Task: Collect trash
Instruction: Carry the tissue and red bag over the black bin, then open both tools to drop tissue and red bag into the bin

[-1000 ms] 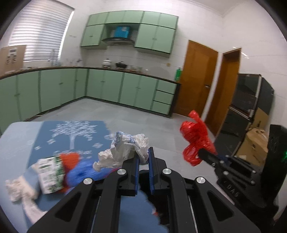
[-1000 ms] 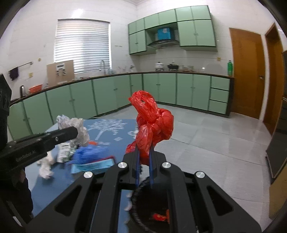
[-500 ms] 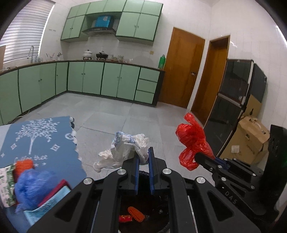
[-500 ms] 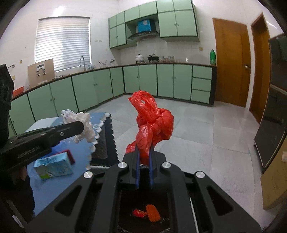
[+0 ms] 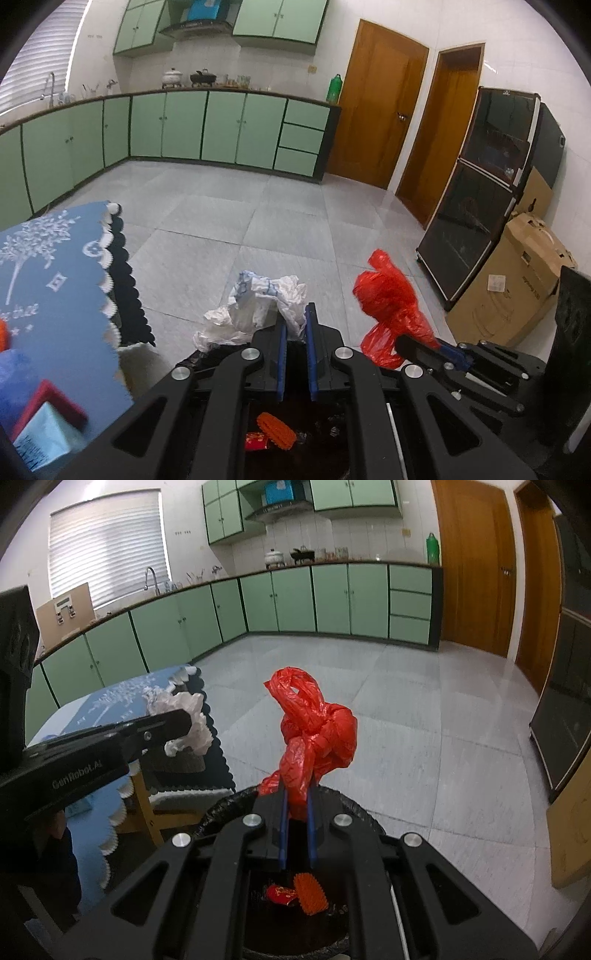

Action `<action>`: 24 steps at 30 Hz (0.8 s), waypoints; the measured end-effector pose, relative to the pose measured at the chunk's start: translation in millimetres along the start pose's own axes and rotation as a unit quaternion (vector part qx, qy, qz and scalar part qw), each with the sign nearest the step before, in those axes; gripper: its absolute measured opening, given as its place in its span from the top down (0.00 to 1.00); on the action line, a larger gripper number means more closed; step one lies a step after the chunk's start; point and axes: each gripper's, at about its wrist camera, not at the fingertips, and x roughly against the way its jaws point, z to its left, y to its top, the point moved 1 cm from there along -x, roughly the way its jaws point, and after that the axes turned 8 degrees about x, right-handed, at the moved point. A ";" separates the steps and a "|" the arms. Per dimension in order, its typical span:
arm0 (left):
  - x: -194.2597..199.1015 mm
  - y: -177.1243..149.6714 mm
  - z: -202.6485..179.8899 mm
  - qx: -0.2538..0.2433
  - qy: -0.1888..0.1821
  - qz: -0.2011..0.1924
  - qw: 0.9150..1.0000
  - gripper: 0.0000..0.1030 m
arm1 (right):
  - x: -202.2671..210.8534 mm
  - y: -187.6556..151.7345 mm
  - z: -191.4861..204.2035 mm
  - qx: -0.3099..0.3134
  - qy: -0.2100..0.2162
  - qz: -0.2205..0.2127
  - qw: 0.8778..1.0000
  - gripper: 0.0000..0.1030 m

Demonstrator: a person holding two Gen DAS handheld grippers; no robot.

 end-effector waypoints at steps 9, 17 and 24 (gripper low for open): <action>3.1 4.8 8.4 0.023 -0.008 0.009 1.000 0.51 | -11.2 -3.5 -3.3 -0.015 -0.015 0.032 0.999 0.52; 35.1 19.3 17.8 0.048 -0.030 -0.010 0.998 0.34 | 11.6 4.4 3.8 -0.022 -0.038 0.003 0.999 0.23; 80.1 23.4 23.1 0.019 0.004 -0.058 0.998 0.31 | 41.1 15.0 20.7 -0.005 -0.035 -0.027 0.999 0.23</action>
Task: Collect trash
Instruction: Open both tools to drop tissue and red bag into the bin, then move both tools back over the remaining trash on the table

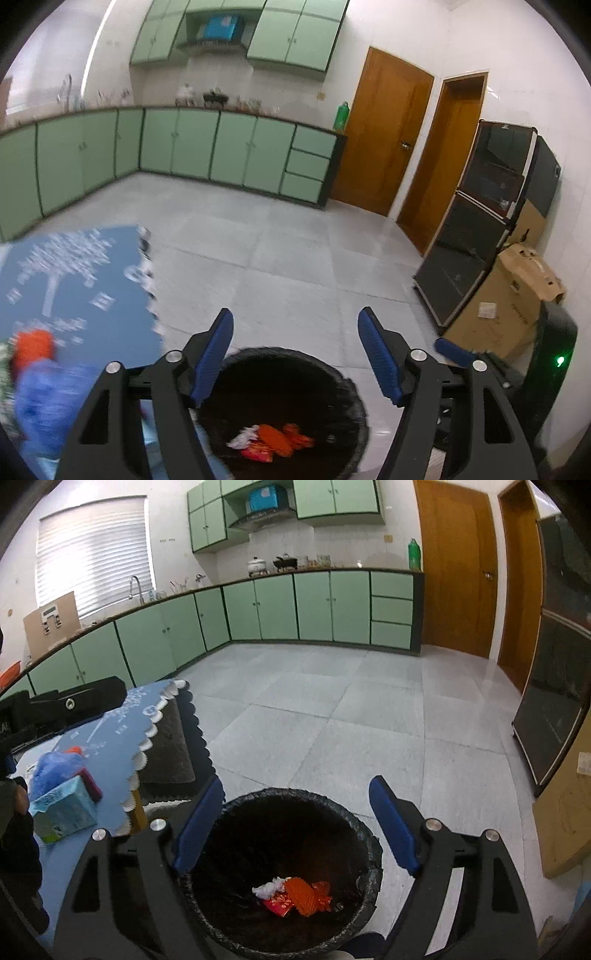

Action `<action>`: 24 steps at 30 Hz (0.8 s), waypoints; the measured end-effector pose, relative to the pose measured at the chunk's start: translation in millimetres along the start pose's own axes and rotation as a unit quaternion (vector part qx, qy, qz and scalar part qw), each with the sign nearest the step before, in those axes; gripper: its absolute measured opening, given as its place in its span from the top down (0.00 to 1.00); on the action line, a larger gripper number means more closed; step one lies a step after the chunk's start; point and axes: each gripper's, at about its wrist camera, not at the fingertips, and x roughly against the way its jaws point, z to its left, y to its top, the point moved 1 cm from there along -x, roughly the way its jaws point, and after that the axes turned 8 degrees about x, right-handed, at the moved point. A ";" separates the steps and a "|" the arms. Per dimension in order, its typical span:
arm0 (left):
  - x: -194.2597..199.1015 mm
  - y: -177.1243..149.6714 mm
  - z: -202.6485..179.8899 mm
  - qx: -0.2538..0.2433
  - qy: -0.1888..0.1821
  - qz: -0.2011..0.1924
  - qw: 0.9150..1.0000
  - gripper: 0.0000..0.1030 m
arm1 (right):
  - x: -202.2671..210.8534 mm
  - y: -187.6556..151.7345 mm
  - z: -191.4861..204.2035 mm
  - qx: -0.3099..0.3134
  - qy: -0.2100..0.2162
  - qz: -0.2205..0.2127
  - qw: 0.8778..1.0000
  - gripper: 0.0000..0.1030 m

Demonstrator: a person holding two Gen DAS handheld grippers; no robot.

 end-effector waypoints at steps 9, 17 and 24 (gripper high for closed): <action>86.3 -6.1 55.2 0.004 0.097 -0.059 0.994 0.29 | 31.9 9.4 48.8 0.003 0.037 -0.042 0.998 0.18; 150.9 -28.3 114.4 0.012 0.206 -0.089 0.974 0.28 | 44.0 12.2 116.2 0.023 0.093 -0.057 0.994 0.16; 180.9 -62.7 149.6 0.042 0.269 -0.088 0.958 0.28 | 53.1 5.4 170.4 0.055 0.121 -0.064 0.989 0.15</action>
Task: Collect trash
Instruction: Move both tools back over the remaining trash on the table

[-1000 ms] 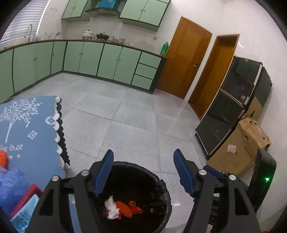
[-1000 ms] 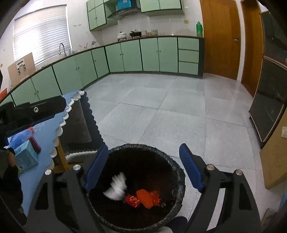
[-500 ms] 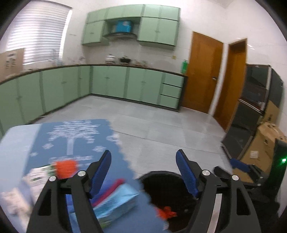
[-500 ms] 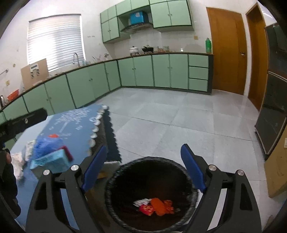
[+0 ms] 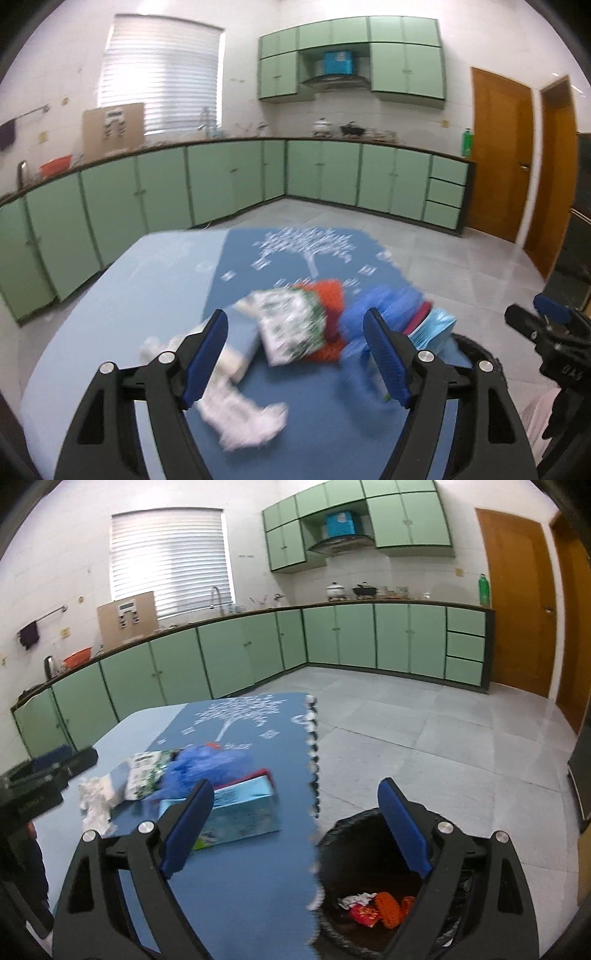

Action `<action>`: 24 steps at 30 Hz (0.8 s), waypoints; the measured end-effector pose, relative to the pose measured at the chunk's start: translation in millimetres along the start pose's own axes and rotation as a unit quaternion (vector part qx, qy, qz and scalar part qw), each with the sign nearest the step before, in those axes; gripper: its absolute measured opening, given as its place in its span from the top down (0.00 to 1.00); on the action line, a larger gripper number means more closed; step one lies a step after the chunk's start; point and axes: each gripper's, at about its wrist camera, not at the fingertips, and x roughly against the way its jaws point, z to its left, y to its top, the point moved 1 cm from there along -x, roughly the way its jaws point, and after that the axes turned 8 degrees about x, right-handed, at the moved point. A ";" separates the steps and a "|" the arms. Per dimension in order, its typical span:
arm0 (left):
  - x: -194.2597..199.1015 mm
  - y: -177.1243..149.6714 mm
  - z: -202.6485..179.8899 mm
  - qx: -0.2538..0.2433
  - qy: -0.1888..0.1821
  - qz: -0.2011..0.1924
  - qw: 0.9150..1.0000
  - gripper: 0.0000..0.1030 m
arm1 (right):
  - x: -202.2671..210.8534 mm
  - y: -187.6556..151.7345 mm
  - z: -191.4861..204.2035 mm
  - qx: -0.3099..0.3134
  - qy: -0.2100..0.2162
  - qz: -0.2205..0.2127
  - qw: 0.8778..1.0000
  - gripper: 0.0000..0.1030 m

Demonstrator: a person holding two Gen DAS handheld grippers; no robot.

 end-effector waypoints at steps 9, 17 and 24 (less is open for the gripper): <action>4.4 -37.5 42.1 0.027 0.049 0.023 0.998 0.28 | -8.8 -10.9 42.6 0.023 0.023 -0.001 0.999 0.15; -17.8 -57.4 53.0 0.040 0.063 0.054 0.996 0.28 | -18.5 -13.6 57.7 0.043 0.026 0.001 0.999 0.15; -38.8 -60.5 63.0 0.065 0.072 0.076 0.992 0.31 | -23.9 -15.3 59.6 0.045 0.030 0.005 0.999 0.15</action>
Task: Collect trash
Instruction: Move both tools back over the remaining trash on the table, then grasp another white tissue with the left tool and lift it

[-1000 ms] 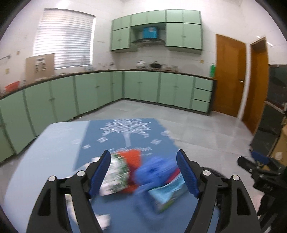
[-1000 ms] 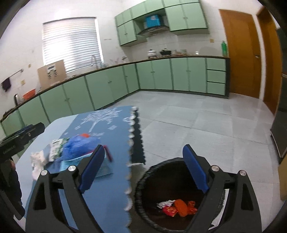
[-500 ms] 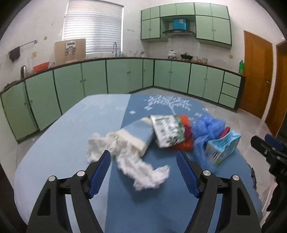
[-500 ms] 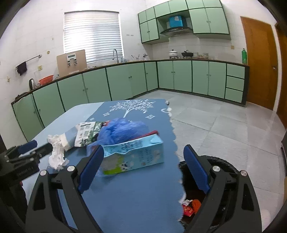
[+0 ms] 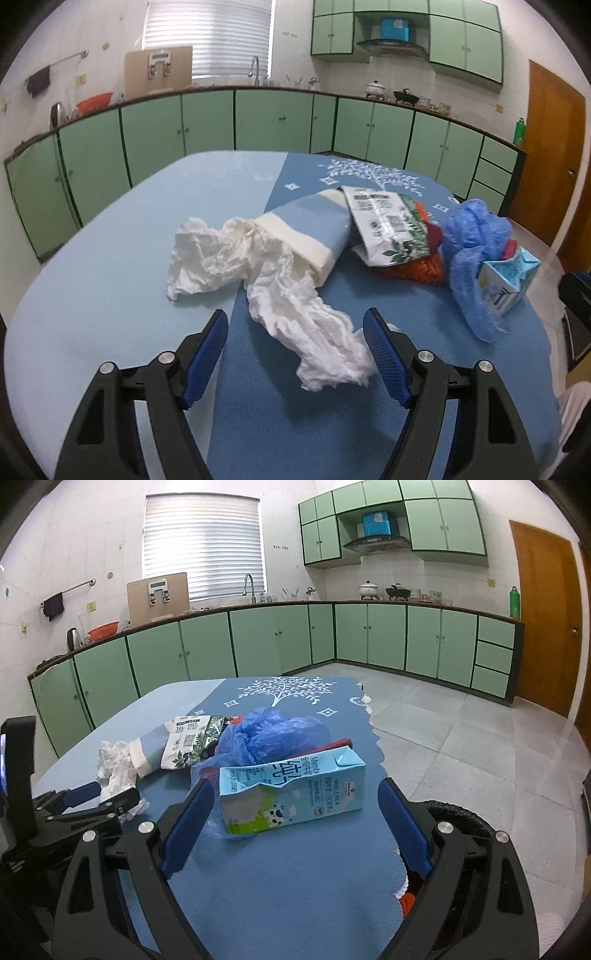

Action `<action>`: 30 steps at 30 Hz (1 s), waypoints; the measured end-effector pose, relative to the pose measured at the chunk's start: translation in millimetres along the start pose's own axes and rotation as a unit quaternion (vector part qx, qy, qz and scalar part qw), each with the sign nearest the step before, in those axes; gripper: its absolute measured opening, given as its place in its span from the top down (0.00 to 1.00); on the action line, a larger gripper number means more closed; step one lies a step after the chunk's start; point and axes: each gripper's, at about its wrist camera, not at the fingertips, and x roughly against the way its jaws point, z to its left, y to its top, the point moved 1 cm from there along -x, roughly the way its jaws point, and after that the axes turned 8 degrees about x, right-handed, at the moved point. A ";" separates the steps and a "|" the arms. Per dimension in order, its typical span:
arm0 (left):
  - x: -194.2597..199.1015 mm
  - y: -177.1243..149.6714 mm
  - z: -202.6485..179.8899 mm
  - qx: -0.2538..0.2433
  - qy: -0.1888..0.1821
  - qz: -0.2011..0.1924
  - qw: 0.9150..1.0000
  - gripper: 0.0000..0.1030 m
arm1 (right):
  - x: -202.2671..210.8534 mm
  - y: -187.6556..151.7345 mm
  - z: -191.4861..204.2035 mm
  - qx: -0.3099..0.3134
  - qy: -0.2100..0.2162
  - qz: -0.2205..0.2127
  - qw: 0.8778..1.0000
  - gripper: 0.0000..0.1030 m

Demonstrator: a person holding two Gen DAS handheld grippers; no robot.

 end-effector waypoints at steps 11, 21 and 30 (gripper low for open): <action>12.2 2.0 1.5 0.010 -0.008 0.000 1.000 0.92 | -1.4 6.1 19.0 0.017 0.008 -0.006 1.000 0.16; 74.3 17.7 1.7 -0.015 -0.028 -0.079 0.996 0.93 | 4.1 16.4 45.0 0.038 0.025 -0.018 0.999 0.17; 88.9 32.3 19.0 0.007 -0.014 -0.116 0.993 0.93 | 0.0 30.2 53.6 0.047 0.020 -0.027 0.998 0.19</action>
